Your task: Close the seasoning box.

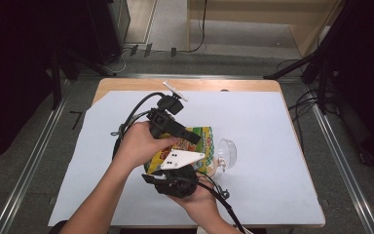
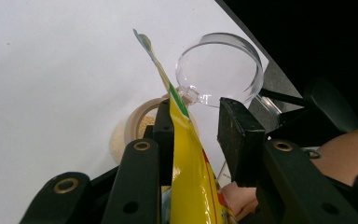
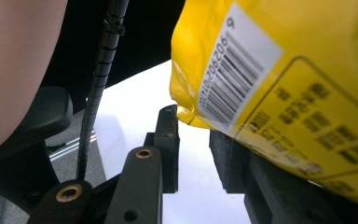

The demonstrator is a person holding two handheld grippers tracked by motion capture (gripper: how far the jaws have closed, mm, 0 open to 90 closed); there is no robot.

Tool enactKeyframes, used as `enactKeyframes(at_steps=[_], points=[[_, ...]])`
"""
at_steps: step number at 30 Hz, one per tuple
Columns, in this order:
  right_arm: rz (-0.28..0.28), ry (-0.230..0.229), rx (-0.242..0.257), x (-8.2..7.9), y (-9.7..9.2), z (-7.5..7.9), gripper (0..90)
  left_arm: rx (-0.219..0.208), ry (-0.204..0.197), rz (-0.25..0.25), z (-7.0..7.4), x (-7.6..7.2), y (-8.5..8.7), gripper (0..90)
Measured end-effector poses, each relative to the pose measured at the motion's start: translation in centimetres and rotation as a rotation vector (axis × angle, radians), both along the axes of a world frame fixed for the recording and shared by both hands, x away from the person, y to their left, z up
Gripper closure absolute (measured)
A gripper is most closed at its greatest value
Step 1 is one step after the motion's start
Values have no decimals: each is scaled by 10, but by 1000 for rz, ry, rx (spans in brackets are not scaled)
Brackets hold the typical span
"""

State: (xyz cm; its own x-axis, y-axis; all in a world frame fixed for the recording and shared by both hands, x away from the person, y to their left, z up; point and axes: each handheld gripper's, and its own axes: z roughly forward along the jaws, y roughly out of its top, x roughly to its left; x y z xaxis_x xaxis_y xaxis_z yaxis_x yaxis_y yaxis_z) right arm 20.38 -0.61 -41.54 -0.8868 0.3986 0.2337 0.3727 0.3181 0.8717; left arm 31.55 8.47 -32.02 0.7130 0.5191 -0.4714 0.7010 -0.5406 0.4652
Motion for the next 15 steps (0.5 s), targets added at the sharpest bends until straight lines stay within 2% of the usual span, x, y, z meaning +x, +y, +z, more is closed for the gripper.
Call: enactKeyframes(at_steps=[15], points=[[1,-2,-4,1,0,0,745,2,-2,-1,0,0,-1,693]])
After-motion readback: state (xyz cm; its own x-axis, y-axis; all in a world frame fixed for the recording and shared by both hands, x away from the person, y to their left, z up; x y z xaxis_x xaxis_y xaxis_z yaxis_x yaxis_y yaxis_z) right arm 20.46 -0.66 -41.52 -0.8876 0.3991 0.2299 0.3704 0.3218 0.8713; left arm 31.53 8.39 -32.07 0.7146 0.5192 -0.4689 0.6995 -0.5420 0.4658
